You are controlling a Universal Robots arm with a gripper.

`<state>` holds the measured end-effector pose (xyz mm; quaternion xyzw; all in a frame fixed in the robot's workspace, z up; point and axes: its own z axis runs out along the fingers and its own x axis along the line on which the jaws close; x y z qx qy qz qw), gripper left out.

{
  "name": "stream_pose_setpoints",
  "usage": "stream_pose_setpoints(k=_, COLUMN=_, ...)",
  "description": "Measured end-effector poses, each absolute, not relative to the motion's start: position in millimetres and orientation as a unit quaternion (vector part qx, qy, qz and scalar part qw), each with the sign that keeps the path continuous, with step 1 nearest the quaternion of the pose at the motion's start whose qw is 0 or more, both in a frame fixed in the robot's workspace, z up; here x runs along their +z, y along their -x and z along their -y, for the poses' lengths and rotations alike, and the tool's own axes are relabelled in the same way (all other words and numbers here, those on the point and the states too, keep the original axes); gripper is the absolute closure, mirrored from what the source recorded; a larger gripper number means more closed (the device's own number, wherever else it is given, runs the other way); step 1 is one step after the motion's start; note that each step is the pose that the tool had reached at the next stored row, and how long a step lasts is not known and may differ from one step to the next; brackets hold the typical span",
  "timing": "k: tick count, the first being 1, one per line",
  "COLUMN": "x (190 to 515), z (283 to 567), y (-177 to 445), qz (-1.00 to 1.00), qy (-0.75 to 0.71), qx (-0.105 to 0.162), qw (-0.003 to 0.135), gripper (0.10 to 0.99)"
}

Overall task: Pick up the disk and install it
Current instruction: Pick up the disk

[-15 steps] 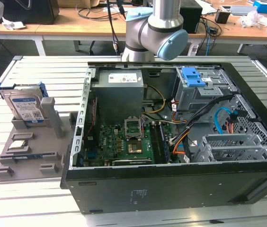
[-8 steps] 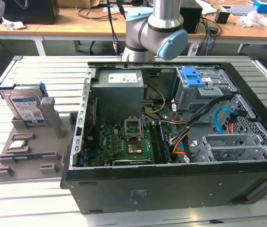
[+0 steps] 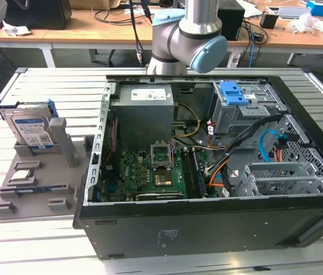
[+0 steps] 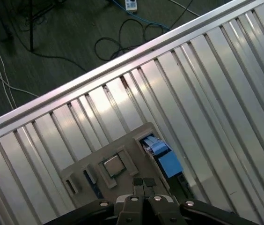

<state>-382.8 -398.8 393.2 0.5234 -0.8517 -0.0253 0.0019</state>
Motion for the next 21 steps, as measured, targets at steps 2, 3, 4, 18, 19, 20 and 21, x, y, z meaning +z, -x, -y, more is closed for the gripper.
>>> stream_pose_setpoints(k=2, x=393.2, z=398.9, y=382.8, qz=0.844, qy=-0.536, qx=-0.025, qw=0.002, gripper=0.980)
stream_pose_setpoints(k=3, x=393.2, z=398.9, y=382.8, qz=0.840, qy=-0.542, qx=-0.025, qw=0.002, gripper=0.980)
stream_pose_setpoints(k=4, x=393.2, z=398.9, y=382.8, qz=0.838, qy=-0.546, qx=-0.025, qw=0.003, gripper=0.980)
stream_pose_setpoints(k=18, x=393.2, z=398.9, y=382.8, qz=0.773, qy=-0.633, qx=-0.025, qw=0.005, gripper=0.980)
stream_pose_setpoints(k=19, x=393.2, z=398.9, y=382.8, qz=0.771, qy=-0.636, qx=-0.025, qw=0.005, gripper=0.980)
stream_pose_setpoints(k=20, x=393.2, z=398.9, y=382.8, qz=0.767, qy=-0.641, qx=-0.025, qw=0.006, gripper=0.980)
stream_pose_setpoints(k=21, x=393.2, z=398.8, y=382.8, qz=0.761, qy=-0.649, qx=-0.025, qw=0.006, gripper=0.980)
